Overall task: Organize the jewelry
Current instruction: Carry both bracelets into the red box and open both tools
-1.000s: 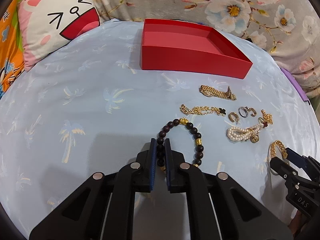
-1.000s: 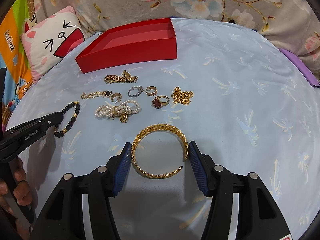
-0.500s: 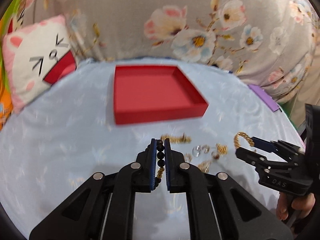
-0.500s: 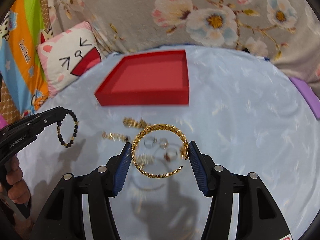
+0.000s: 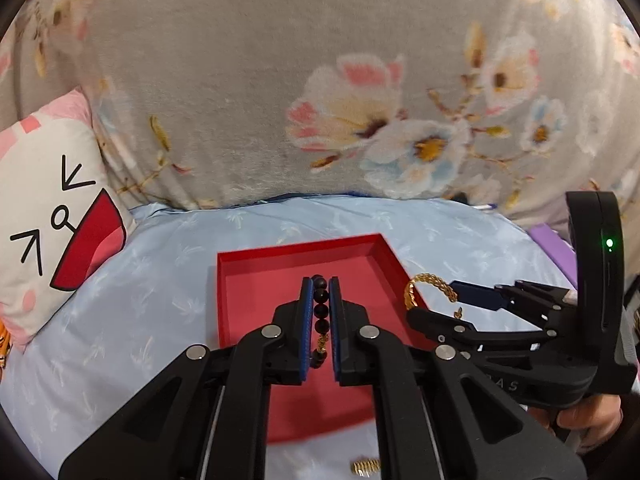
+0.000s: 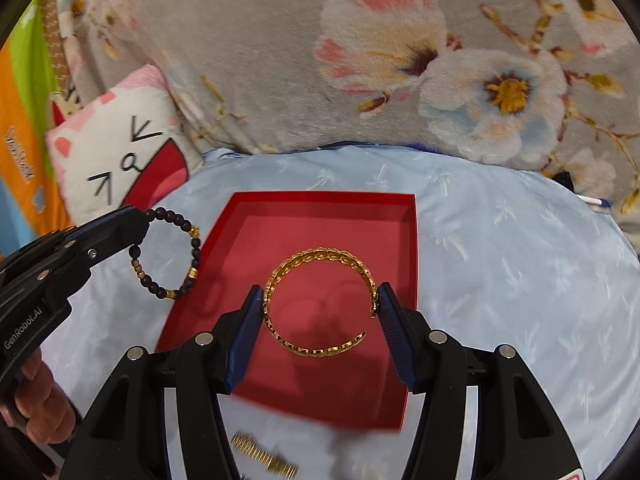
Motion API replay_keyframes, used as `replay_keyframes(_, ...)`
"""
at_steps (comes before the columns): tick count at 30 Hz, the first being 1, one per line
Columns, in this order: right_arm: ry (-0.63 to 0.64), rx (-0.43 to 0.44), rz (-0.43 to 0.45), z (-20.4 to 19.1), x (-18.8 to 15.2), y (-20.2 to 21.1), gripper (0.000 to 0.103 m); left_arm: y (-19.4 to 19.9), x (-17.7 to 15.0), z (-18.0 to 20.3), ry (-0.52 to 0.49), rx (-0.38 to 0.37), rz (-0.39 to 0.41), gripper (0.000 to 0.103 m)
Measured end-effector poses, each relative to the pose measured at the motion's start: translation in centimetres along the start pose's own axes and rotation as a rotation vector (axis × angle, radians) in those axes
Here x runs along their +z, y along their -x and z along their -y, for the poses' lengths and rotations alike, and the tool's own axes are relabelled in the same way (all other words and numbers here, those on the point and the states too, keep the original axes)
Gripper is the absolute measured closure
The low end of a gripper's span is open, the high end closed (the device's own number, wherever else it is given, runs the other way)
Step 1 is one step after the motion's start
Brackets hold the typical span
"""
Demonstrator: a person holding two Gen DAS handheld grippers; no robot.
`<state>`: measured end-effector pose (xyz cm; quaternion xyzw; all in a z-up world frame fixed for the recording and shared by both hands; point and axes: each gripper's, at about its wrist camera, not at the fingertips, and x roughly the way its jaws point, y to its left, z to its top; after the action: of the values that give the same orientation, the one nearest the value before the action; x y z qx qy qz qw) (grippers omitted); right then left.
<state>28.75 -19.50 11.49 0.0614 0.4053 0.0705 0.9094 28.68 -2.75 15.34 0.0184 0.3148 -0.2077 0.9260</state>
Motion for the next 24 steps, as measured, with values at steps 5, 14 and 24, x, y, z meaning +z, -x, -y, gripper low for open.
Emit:
replay_keyframes(5, -0.004, -0.002, -0.072, 1.0, 2.9, -5.5, 0.047, -6.5, 1.4, -1.5, 0.025, 0.008, -0.079, 0.096)
replay_keyframes(14, -0.018, -0.011, -0.142, 2.0, 3.6, -12.0, 0.044, -13.7, 0.5, -2.1, -0.008, 0.094, -0.152, 0.091)
replay_keyframes(24, -0.006, -0.108, -0.128, 3.4, 2.0, -11.4, 0.035, -12.8, -1.1, -4.1, 0.038, 0.117, -0.151, 0.064)
